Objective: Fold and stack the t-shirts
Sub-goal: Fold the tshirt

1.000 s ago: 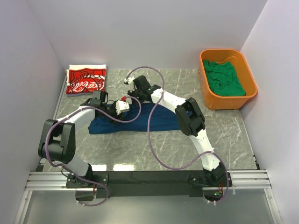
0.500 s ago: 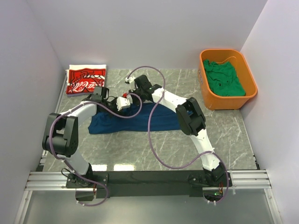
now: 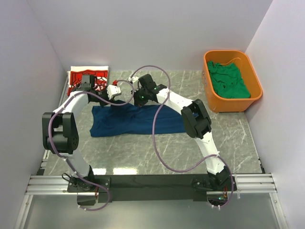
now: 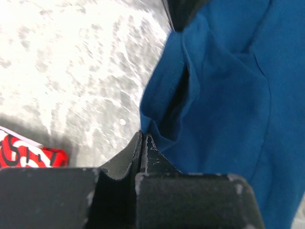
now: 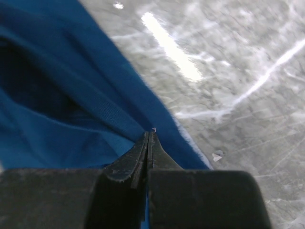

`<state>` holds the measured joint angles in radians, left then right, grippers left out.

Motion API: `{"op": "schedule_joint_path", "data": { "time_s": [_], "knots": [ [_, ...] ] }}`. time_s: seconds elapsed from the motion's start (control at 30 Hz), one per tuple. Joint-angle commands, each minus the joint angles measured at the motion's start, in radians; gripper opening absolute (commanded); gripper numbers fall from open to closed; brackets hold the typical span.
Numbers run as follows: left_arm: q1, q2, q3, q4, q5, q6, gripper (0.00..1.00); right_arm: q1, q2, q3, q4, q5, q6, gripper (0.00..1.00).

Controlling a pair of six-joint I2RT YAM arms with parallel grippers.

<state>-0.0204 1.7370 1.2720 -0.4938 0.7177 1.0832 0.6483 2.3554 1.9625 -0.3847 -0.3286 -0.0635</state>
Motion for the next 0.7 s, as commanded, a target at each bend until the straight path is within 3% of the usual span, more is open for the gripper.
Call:
{"op": "schedule_joint_path", "data": {
  "time_s": [0.0, 0.33, 0.5, 0.53, 0.57, 0.6, 0.67],
  "knots": [
    [0.017, 0.003, 0.030, -0.095, 0.052, 0.093, 0.01, -0.007, -0.097, 0.042, -0.020, -0.090, -0.021, 0.00],
    [0.093, -0.148, -0.117, -0.256, 0.054, 0.280, 0.01, 0.010, -0.215, -0.143, -0.017, -0.244, -0.073, 0.00],
    [0.089, -0.188, -0.216, -0.307, 0.028, 0.372, 0.01, 0.060, -0.193, -0.168, -0.109, -0.257, -0.153, 0.00],
    [0.089, -0.191, -0.247, -0.302, 0.017, 0.374, 0.01, 0.068, -0.186, -0.165, -0.120, -0.241, -0.168, 0.07],
    [0.089, -0.192, -0.256, -0.302, 0.006, 0.365, 0.15, 0.071, -0.173, -0.139, -0.159, -0.233, -0.174, 0.13],
    [0.092, -0.192, -0.263, -0.302, -0.015, 0.351, 0.23, 0.068, -0.168, -0.125, -0.172, -0.224, -0.170, 0.20],
    [0.106, -0.194, -0.246, -0.342, -0.012, 0.327, 0.29, 0.054, -0.171, -0.082, -0.233, -0.207, -0.179, 0.34]
  ]
}}
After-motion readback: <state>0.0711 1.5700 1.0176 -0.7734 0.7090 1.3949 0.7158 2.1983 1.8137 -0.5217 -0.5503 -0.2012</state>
